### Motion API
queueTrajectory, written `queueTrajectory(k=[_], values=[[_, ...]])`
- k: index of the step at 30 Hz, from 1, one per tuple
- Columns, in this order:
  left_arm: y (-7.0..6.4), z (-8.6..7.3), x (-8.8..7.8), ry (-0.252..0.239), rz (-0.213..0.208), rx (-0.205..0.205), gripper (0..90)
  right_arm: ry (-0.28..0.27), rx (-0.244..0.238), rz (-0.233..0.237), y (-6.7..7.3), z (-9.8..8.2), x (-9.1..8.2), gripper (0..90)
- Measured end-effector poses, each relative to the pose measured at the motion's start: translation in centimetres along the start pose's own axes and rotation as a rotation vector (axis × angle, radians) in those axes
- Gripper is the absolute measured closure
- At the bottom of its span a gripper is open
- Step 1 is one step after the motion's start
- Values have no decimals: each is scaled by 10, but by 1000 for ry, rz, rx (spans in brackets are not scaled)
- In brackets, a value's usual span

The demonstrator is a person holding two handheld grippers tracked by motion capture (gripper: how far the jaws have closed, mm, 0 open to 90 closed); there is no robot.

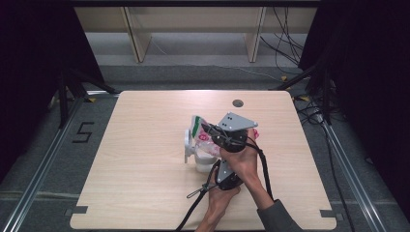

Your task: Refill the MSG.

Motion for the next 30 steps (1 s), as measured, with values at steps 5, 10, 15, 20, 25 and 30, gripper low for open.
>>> queueTrajectory(k=[5, 10, 15, 20, 25, 30], values=[[0, 0, 0, -3, 9, 2, 744, 12, 30, 8, 1, -3, 0, 897], [-1, -1, 1, 2, -2, -5, 743, 19, 7, 10, 0, -3, 1, 897], [-1, 1, 0, -6, 2, 0, 743, 4, -10, 18, 1, 0, 1, 897], [1, 0, -1, 13, 22, 17, 743, 8, 0, 5, 0, -1, 1, 897], [0, 0, -1, -1, 7, 8, 743, 15, 0, 3, 1, -1, 2, 896], [1, 0, -1, 10, 25, 12, 743, 18, -5, 6, 1, -1, 2, 897]])
Point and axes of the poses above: each handheld gripper's, and its own axes: x roughly forward along the jaws, z roughly out of its top, y roughly to its left, the point moved 7 cm from there along x, roughly forward along the jaws, and after that the axes turned 14 degrees about z, right-handed, at the moved point
